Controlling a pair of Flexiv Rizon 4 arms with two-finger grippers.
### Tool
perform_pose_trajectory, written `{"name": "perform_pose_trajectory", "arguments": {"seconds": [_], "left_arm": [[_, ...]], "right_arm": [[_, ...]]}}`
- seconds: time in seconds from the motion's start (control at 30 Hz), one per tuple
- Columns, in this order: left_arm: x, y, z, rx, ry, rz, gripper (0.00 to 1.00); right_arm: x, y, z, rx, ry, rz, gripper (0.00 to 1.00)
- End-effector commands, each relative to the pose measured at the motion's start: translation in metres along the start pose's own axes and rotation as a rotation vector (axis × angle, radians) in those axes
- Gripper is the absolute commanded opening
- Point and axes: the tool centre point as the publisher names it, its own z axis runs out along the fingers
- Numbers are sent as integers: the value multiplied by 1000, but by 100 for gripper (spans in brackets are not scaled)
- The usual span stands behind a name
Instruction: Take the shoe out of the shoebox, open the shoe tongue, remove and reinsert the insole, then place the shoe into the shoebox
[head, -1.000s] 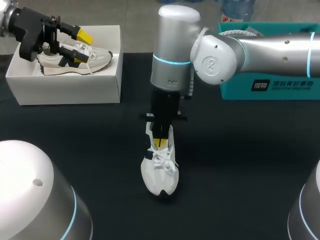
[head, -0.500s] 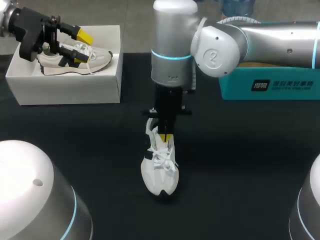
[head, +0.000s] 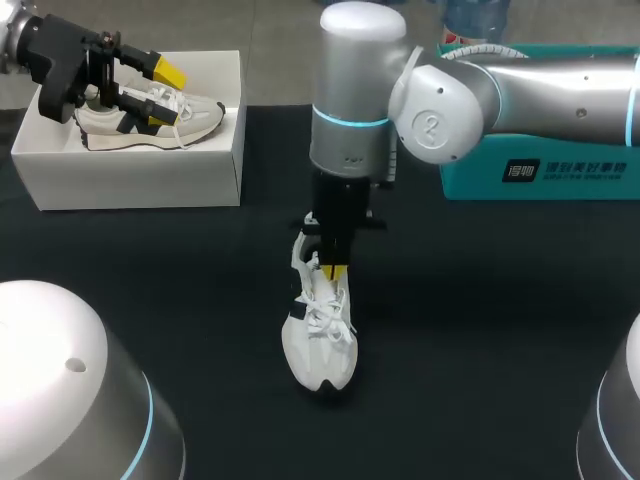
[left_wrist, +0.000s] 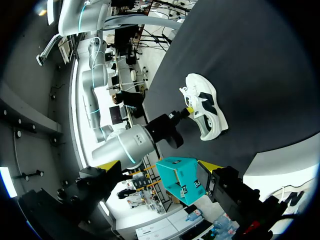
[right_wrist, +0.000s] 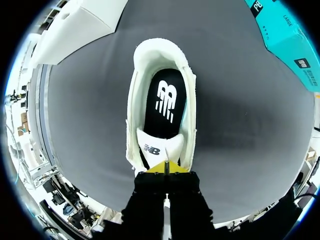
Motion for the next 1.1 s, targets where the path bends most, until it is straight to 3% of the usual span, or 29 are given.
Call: {"name": "perform_pose_trajectory", "arguments": {"seconds": [0.03, 0.13, 0.23, 0.33, 0.47, 0.6, 1.1], "left_arm": [[-1, 0, 0, 2, 4, 0, 100], [-1, 0, 0, 2, 4, 0, 100], [-1, 0, 0, 2, 4, 0, 100], [-1, 0, 0, 2, 4, 0, 100], [-1, 0, 0, 2, 4, 0, 100], [-1, 0, 0, 2, 4, 0, 100], [-1, 0, 0, 2, 4, 0, 100]], "right_arm": [[-5, -10, -19, -78, 9, -3, 0], [-11, -8, -28, -145, 43, -42, 0], [-12, -1, -36, -212, 70, -175, 0], [-10, 6, -41, -229, 31, -293, 0], [-5, 16, -43, -227, 9, -417, 0], [3, 25, -41, -166, -24, -551, 0], [3, 26, -40, -161, -42, -563, 0]]}}
